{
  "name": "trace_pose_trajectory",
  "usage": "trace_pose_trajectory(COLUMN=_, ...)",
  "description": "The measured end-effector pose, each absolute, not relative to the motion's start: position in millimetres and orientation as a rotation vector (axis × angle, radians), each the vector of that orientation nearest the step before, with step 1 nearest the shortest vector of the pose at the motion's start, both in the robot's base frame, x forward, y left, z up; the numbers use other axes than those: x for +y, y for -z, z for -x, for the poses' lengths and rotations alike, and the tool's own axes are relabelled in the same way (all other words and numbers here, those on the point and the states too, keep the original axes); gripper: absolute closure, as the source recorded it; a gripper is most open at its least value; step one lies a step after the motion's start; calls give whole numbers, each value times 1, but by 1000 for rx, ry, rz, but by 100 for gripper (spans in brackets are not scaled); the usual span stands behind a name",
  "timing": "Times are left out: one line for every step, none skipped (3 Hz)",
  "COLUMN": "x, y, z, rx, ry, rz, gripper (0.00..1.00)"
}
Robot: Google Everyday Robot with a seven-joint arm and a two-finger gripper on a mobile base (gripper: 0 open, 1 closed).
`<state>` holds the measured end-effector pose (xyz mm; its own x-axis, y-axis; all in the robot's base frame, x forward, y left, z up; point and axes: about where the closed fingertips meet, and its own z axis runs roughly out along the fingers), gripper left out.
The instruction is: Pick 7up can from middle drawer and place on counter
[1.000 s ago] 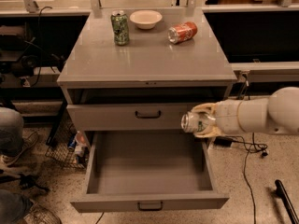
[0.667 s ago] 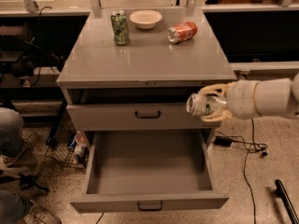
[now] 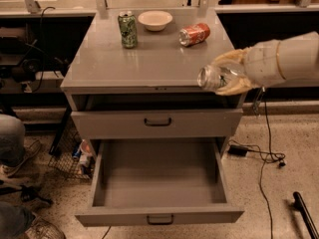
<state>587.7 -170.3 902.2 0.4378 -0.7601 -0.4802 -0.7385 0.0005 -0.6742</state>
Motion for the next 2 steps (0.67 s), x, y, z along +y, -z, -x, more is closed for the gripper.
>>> trace_pose_trajectory(x=-146, y=-916, z=-631, rx=1297, ry=11, rz=1783, gripper=100)
trace_pose_trajectory(x=-126, y=-918, z=-668, rx=1308, ry=-6, rz=1834, gripper=100)
